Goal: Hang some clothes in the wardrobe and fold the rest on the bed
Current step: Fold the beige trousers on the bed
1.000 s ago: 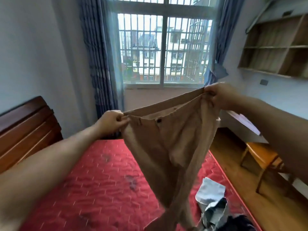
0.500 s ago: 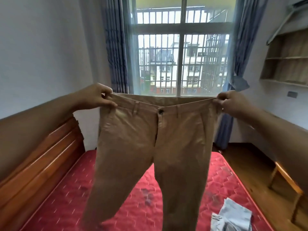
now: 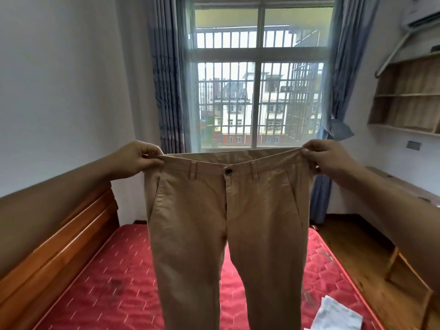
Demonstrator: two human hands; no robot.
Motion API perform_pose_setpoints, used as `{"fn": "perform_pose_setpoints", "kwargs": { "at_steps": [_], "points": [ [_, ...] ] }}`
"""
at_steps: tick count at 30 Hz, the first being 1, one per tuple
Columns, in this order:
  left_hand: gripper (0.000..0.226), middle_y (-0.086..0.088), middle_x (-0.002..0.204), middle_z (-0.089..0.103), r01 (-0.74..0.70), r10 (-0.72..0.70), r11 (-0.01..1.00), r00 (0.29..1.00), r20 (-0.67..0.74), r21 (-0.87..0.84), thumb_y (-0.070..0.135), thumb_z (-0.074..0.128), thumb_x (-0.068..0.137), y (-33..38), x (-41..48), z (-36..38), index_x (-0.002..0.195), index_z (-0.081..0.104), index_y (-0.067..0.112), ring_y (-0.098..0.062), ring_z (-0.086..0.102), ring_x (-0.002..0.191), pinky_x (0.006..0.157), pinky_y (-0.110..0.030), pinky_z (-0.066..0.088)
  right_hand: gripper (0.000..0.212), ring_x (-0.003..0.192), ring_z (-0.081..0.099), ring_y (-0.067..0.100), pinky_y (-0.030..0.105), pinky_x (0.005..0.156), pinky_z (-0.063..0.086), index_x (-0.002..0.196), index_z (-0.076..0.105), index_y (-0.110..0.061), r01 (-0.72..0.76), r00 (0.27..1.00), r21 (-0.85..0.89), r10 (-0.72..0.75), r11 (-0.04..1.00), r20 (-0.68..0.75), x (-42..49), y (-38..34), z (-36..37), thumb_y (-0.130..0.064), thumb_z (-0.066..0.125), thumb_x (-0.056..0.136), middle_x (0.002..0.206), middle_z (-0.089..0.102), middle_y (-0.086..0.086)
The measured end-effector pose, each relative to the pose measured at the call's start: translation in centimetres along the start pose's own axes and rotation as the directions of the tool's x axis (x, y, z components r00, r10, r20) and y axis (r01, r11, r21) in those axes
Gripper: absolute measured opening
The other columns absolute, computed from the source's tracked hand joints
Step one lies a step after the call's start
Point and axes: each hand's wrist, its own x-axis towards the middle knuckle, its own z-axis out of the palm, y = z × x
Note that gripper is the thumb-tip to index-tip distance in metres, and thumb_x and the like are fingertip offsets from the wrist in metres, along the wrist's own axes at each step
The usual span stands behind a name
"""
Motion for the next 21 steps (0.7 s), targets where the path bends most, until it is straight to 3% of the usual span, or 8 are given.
{"fn": "perform_pose_setpoints", "kwargs": {
  "at_steps": [4,8,10,14,17,19,21],
  "points": [
    [0.03,0.006,0.081,0.068,0.077,-0.08,0.984,0.997,-0.014,-0.159,0.051,0.064,0.087,-0.4,-0.2,1.1,0.087,0.071,0.022,-0.007,0.065,0.075,0.067,-0.025,0.055,0.024,0.071,0.061,0.01,0.027,0.058,0.054,0.079,0.072,-0.024,-0.09,0.996,0.174,0.091,0.981,0.002,-0.9,0.9,-0.7,-0.023,0.059,0.098,0.07,0.064,-0.009],
    [0.029,0.005,0.073,0.062,0.157,-0.184,0.87,0.983,-0.011,-0.468,0.047,0.069,0.082,-0.3,-0.2,2.1,0.078,0.064,0.018,-0.006,0.061,0.069,0.06,-0.024,0.052,0.029,0.054,0.059,0.006,0.019,0.046,0.046,0.071,0.074,-0.023,-0.122,0.987,0.334,0.149,0.935,-0.058,-1.6,1.0,-0.7,-0.018,0.058,0.095,0.062,0.063,-0.005],
    [0.027,0.007,0.068,0.056,0.173,-0.225,0.838,0.974,-0.039,-0.518,0.046,0.068,0.081,0.4,0.1,2.8,0.071,0.061,0.022,-0.006,0.053,0.062,0.056,-0.024,0.045,0.029,0.05,0.059,0.009,0.021,0.044,0.044,0.073,0.074,-0.021,-0.146,0.974,0.312,0.192,0.939,-0.12,-1.6,0.9,-0.3,-0.019,0.057,0.096,0.061,0.064,-0.002],
    [0.022,0.001,0.071,0.05,0.298,-0.357,0.839,0.933,-0.047,-0.455,0.042,0.057,0.086,2.5,1.2,4.5,0.075,0.054,0.023,-0.014,0.043,0.064,0.051,-0.028,0.036,0.018,0.069,0.06,0.017,0.029,0.059,0.046,0.085,0.071,-0.014,-0.224,0.937,0.097,0.242,0.97,-0.251,-1.6,1.1,0.7,-0.015,0.057,0.095,0.078,0.069,0.007],
    [0.025,-0.002,0.071,0.046,0.392,-0.44,0.813,0.898,-0.011,-0.431,0.026,0.051,0.099,4.3,1.2,6.0,0.075,0.051,0.02,-0.013,0.039,0.06,0.048,-0.026,0.033,0.021,0.067,0.056,0.017,0.026,0.052,0.042,0.086,0.065,-0.016,-0.267,0.906,0.115,0.29,0.957,-0.308,-2.5,0.1,2.3,-0.001,0.053,0.091,0.078,0.064,0.006],
    [0.03,0.0,0.067,0.044,0.402,-0.437,0.774,0.898,0.048,-0.489,0.022,0.052,0.102,6.5,1.2,7.0,0.072,0.049,0.021,-0.008,0.041,0.052,0.044,-0.023,0.036,0.025,0.06,0.052,0.018,0.022,0.044,0.041,0.084,0.063,-0.017,-0.299,0.911,0.211,0.344,0.931,-0.227,-3.4,-1.7,4.0,0.003,0.051,0.091,0.07,0.058,0.006],
    [0.029,0.0,0.066,0.046,0.376,-0.372,0.777,0.921,0.114,-0.505,0.022,0.052,0.103,9.5,1.3,8.1,0.075,0.052,0.018,-0.003,0.046,0.044,0.041,-0.022,0.041,0.029,0.054,0.054,0.019,0.025,0.044,0.048,0.074,0.07,-0.014,-0.34,0.935,0.271,0.354,0.901,-0.003,-4.3,-4.1,6.3,0.003,0.053,0.091,0.062,0.058,0.006]
  ]
}}
